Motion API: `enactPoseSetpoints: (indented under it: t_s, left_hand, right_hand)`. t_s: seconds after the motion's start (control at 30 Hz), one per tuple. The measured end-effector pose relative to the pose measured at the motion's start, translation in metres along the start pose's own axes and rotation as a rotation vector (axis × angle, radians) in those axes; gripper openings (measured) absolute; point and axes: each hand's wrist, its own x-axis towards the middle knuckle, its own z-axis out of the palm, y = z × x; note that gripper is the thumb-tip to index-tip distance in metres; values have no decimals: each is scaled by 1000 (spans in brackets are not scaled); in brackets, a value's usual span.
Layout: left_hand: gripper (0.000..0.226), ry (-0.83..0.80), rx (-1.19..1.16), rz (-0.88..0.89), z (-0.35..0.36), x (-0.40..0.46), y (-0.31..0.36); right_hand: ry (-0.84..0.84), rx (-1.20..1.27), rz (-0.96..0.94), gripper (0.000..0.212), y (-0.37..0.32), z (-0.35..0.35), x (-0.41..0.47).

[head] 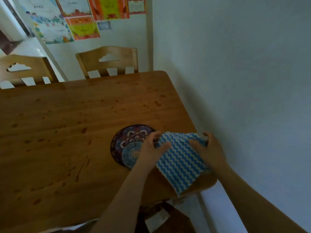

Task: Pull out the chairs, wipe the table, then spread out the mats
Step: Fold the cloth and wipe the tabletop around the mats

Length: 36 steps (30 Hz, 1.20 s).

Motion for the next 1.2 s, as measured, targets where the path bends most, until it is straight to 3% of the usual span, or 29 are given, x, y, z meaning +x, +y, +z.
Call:
enactPoseSetpoints:
  t_s: [0.07, 0.2, 0.37, 0.43, 0.57, 0.77, 1.0, 1.1, 1.2]
  left_hand:
    - [68, 90, 195, 3, -2, 14, -23]
    - [64, 280, 636, -8, -17, 46, -64]
    - [63, 298, 989, -40, -22, 83, -85]
    - [68, 331, 1094, -33, -18, 89, -99]
    - [63, 443, 1140, 25, -14, 93, -114]
    - [60, 465, 1149, 24, -14, 97, -119]
    - [59, 478, 1137, 39, -14, 97, -119]
    - [60, 469, 1132, 35, -14, 95, -118]
    - [61, 461, 1115, 33, -14, 93, -116]
  right_hand:
    - [-52, -276, 84, 84, 24, 19, 11]
    - [90, -368, -115, 69, 34, 67, -4]
    - [36, -440, 23, 104, 37, 124, 0]
    - [81, -528, -21, 96, 44, 136, 19]
    - [165, -603, -90, 89, 43, 141, 71]
    - [87, -515, -277, 68, 6, 153, 147]
    - [-189, -359, -590, 53, -31, 175, 174]
    - [-297, -324, -747, 51, -24, 165, 163]
    - [-327, -228, -780, 49, 0, 146, 142]
